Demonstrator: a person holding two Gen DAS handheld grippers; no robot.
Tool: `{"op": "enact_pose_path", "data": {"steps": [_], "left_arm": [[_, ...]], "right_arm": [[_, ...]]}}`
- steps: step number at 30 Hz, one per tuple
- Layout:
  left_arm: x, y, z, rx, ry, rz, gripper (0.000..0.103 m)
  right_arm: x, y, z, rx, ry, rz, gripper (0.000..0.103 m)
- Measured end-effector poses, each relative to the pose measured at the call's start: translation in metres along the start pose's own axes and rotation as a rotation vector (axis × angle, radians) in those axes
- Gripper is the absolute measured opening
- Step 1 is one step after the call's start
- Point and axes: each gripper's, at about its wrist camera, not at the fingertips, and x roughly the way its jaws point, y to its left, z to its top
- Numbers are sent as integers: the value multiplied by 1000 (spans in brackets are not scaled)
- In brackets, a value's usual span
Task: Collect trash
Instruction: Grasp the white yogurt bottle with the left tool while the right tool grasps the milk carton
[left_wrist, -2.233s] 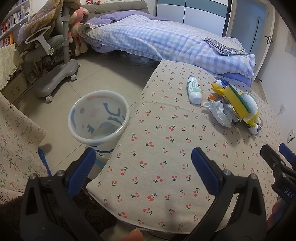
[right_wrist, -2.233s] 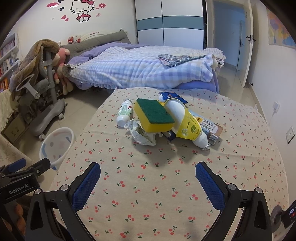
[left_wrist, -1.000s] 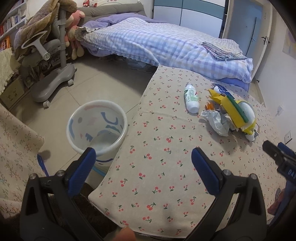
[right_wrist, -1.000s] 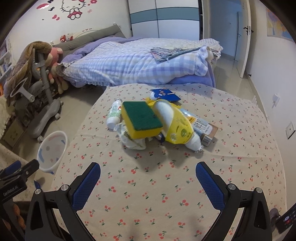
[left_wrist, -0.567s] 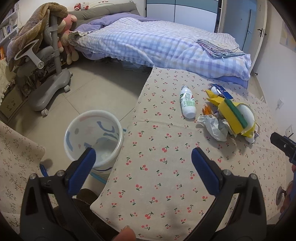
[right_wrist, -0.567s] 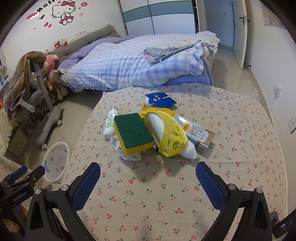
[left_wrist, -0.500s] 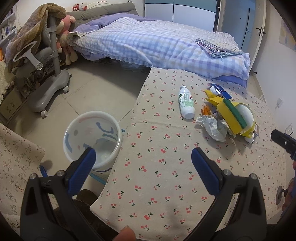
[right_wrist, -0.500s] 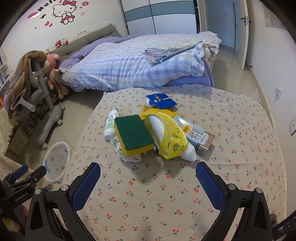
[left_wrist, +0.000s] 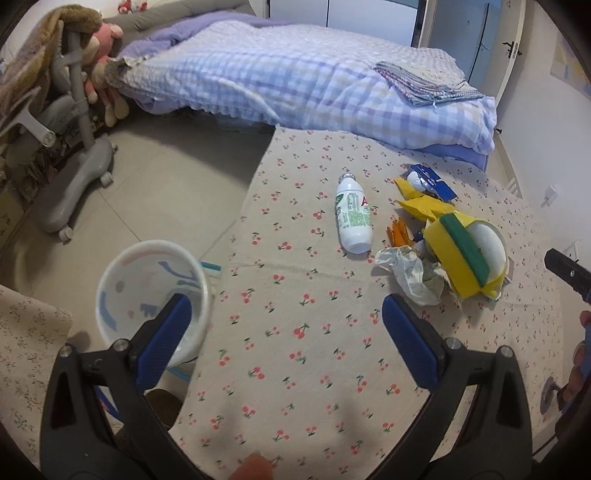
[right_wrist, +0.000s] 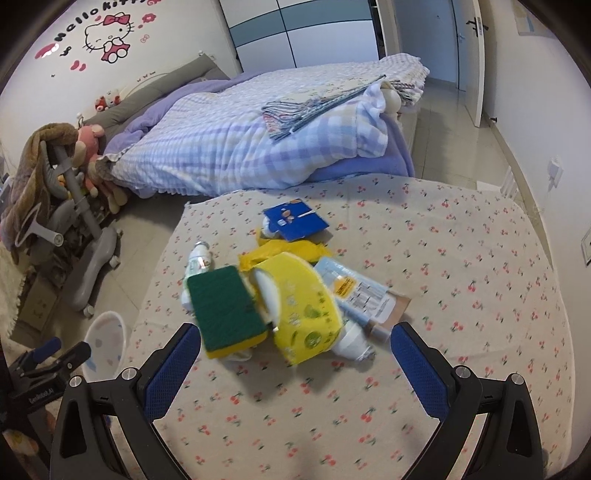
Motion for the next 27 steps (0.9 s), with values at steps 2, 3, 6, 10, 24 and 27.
{"op": "enact_pose_path", "data": {"steps": [2, 3, 6, 10, 24, 27], "left_arm": [[16, -2, 10, -21, 34, -25, 102], [27, -4, 16, -23, 57, -43, 102], [55, -10, 27, -20, 102, -91, 99], [88, -19, 38, -42, 152, -169, 89], [154, -51, 58, -21, 206, -266, 52], [160, -56, 57, -1, 203, -251, 52]], "right_arm": [[11, -13, 8, 13, 0, -15, 103], [17, -19, 10, 24, 8, -13, 103], [39, -45, 17, 78, 32, -5, 101], [65, -81, 20, 153, 68, -2, 87], [112, -106, 15, 76, 159, 66, 68], [123, -100, 13, 36, 187, 65, 64]]}}
